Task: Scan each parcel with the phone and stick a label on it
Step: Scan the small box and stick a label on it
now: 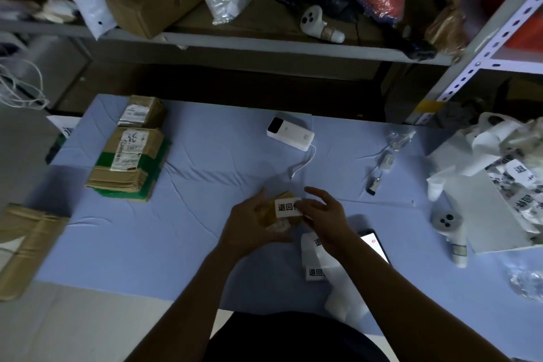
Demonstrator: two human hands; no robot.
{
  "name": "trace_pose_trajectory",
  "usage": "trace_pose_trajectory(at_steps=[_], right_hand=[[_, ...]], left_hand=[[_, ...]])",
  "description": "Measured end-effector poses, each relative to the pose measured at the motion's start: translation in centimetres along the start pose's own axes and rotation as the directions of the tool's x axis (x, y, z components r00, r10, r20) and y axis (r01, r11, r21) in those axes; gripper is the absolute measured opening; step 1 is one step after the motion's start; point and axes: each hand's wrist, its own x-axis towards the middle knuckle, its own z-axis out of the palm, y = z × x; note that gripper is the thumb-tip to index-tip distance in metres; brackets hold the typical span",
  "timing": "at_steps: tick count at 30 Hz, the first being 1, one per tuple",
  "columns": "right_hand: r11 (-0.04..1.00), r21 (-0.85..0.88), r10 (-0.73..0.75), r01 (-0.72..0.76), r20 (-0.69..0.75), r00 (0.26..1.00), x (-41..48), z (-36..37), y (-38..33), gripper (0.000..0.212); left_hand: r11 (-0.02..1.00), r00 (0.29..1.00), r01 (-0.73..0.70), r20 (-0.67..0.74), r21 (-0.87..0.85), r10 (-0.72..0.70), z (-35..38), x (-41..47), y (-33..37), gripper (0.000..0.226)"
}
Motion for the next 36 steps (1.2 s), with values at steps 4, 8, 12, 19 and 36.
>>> trace_pose_trajectory(at_steps=[4,8,12,19,36], right_hand=[[0.999,-0.045,-0.008,0.012,0.088,0.996,0.5,0.3,0.4,0.037],[0.968,-0.232,-0.075,0.093,0.085,0.994,1.0,1.2,0.9,0.034],[0.791,-0.587,-0.185,0.172,0.037,0.982,2.6,2.4,1.8,0.023],[0.416,-0.857,-0.270,0.304,0.203,0.941,5.0,3.3,3.7,0.009],[0.701,-0.713,-0.141,-0.014,-0.158,0.977,4.8,1.6,4.4,0.045]], left_hand=[[0.786,0.955,0.227,-0.025,-0.575,-0.294,0.4,0.3,-0.4,0.047],[0.833,0.931,0.196,-0.169,-0.517,-0.324,0.4,0.9,-1.4,0.020],[0.992,0.944,0.074,-0.314,-0.104,-0.103,1.1,1.2,-2.7,0.020],[0.949,0.962,-0.087,-0.222,0.302,0.159,3.3,2.7,-5.9,0.020],[0.907,0.836,0.421,-0.385,-0.007,-0.391,2.2,1.1,-8.1,0.048]])
